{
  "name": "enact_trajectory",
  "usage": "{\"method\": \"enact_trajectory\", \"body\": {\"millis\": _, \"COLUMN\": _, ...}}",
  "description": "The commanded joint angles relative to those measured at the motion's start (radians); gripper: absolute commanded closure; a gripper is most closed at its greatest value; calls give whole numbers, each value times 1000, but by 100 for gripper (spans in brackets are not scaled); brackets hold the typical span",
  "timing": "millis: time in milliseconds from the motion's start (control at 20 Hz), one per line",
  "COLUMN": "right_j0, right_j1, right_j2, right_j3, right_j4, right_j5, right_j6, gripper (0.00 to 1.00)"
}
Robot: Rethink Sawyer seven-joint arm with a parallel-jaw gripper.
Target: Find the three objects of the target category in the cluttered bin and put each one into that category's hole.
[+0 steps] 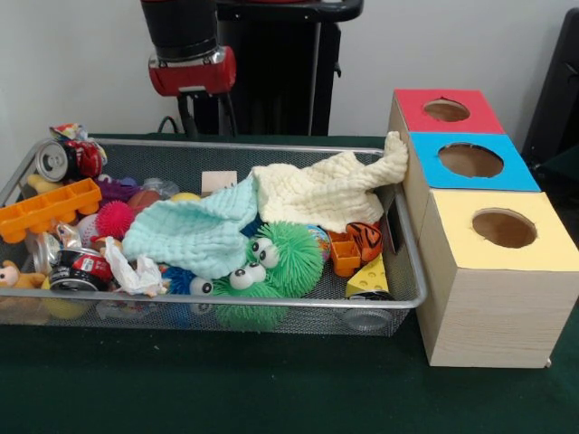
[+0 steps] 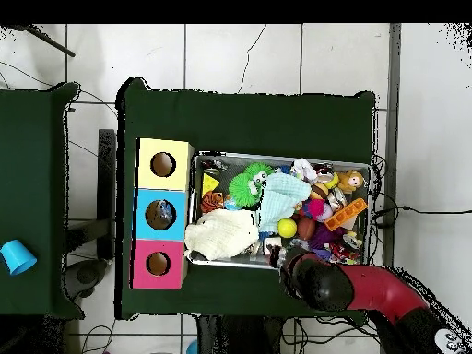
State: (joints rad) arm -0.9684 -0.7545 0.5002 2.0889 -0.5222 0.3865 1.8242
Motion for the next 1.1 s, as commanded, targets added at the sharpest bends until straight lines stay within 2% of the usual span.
{"method": "enact_trajectory", "body": {"millis": 50, "right_j0": -45, "right_j1": -69, "right_j2": 103, "right_j3": 7, "right_j4": 54, "right_j5": 131, "right_j6": -91, "gripper": 0}}
{"method": "enact_trajectory", "body": {"millis": 300, "right_j0": -58, "right_j1": -39, "right_j2": 101, "right_j3": -14, "right_j4": 12, "right_j5": 121, "right_j6": -101, "gripper": 0}}
{"method": "enact_trajectory", "body": {"millis": 500, "right_j0": -41, "right_j1": -4, "right_j2": 67, "right_j3": -40, "right_j4": -45, "right_j5": 88, "right_j6": -87, "gripper": 0}}
{"method": "enact_trajectory", "body": {"millis": 650, "right_j0": -9, "right_j1": 8, "right_j2": 24, "right_j3": -73, "right_j4": -98, "right_j5": 77, "right_j6": -79, "gripper": 0}}
{"method": "enact_trajectory", "body": {"millis": 800, "right_j0": 46, "right_j1": 12, "right_j2": -42, "right_j3": -113, "right_j4": -185, "right_j5": 55, "right_j6": -47, "gripper": 0}}
{"method": "enact_trajectory", "body": {"millis": 1100, "right_j0": 77, "right_j1": 44, "right_j2": -87, "right_j3": -155, "right_j4": -248, "right_j5": 35, "right_j6": -13, "gripper": 0}}
